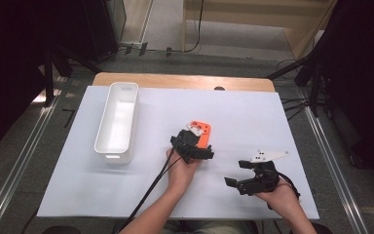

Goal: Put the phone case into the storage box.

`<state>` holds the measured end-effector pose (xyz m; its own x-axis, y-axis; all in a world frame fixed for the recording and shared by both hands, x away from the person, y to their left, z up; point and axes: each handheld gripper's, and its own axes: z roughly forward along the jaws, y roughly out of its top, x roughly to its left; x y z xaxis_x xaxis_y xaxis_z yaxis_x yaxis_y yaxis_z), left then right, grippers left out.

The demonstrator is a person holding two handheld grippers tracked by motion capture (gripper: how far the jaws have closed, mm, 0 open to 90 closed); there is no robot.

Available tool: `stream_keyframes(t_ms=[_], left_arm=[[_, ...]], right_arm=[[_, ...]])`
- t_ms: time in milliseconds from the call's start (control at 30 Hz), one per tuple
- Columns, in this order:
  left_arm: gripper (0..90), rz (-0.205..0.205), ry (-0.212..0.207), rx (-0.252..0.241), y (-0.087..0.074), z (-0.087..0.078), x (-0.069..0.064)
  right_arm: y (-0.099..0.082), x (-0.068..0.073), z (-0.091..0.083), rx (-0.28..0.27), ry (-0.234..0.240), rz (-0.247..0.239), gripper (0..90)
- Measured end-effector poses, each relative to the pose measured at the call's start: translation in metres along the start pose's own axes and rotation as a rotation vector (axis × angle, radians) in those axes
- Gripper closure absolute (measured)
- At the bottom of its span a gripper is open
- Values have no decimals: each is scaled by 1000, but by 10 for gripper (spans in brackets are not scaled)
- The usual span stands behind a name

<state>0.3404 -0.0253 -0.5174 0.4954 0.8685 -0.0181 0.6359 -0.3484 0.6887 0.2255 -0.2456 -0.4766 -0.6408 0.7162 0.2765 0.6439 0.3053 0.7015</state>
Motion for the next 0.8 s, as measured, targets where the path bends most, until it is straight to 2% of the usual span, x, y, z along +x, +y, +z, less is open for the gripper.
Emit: stream_keyframes(t_ms=[133, 267, 367, 667, 800], left_arm=[[10, 11, 15, 1, 0, 1, -2], [0, 11, 5, 4, 0, 1, -2], [0, 33, 32, 16, 0, 3, -6], [62, 6, 52, -3, -1, 0, -5], [80, 7, 62, -5, -1, -1, -6]], right_arm=[[0, 0, 0, -1, 0, -3, 96], [0, 0, 1, 3, -9, -6, 96], [0, 1, 1, 5, -7, -3, 96], [0, 1, 1, 9, -10, -10, 96], [0, 1, 1, 9, -10, -13, 96]])
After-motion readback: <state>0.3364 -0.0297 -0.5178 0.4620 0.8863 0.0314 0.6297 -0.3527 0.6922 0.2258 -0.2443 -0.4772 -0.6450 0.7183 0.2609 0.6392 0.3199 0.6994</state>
